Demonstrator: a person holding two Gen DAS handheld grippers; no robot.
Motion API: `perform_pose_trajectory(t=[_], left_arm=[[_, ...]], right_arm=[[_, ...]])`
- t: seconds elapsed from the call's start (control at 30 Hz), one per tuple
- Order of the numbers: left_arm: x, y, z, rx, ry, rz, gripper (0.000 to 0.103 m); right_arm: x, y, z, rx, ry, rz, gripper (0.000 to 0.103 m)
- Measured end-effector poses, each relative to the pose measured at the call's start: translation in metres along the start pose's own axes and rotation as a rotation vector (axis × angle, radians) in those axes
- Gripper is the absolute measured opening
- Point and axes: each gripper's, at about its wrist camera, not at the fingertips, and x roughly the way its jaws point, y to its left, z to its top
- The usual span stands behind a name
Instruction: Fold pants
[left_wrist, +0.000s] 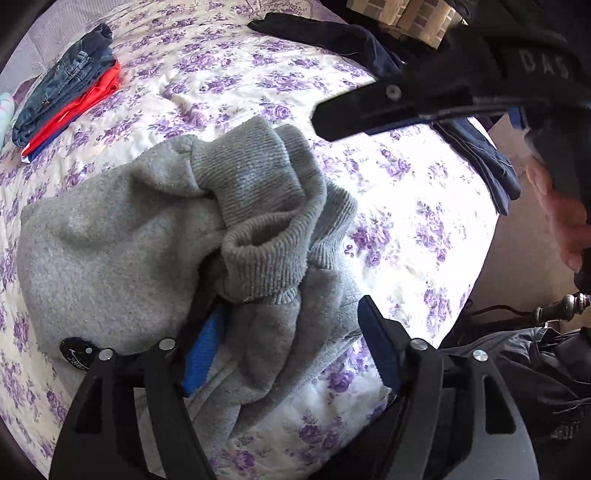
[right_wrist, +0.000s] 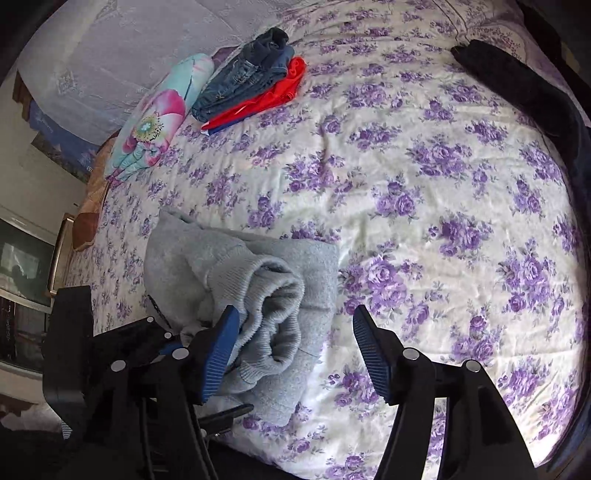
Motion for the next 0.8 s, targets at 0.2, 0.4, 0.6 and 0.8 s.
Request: perform_pose_trajectory(t=[0.2, 0.4, 0.6, 0.8], left_arm=[[-0.018, 0.017, 0.010, -0.095, -0.038, -0.101, 0.069], [-0.082, 0.058, 0.005, -0.253, -0.218, -0.127, 0.070], [-0.058, 0.086, 0.013, -0.291, -0.128, -0.057, 0.058], [-0.004, 0.077, 0.017, -0.210, -0.029, 0.076, 0.060]], right_arm=[[0.048, 0.017, 0.009, -0.015, 0.139, 0.016, 0.070], [0.048, 0.003, -0.001, 0.023, 0.173, 0.096, 0.028], [0.026, 0.016, -0.005, -0.062, 0.158, 0.051, 0.020], [0.043, 0.011, -0.018, -0.093, 0.181, -0.065, 0.022]])
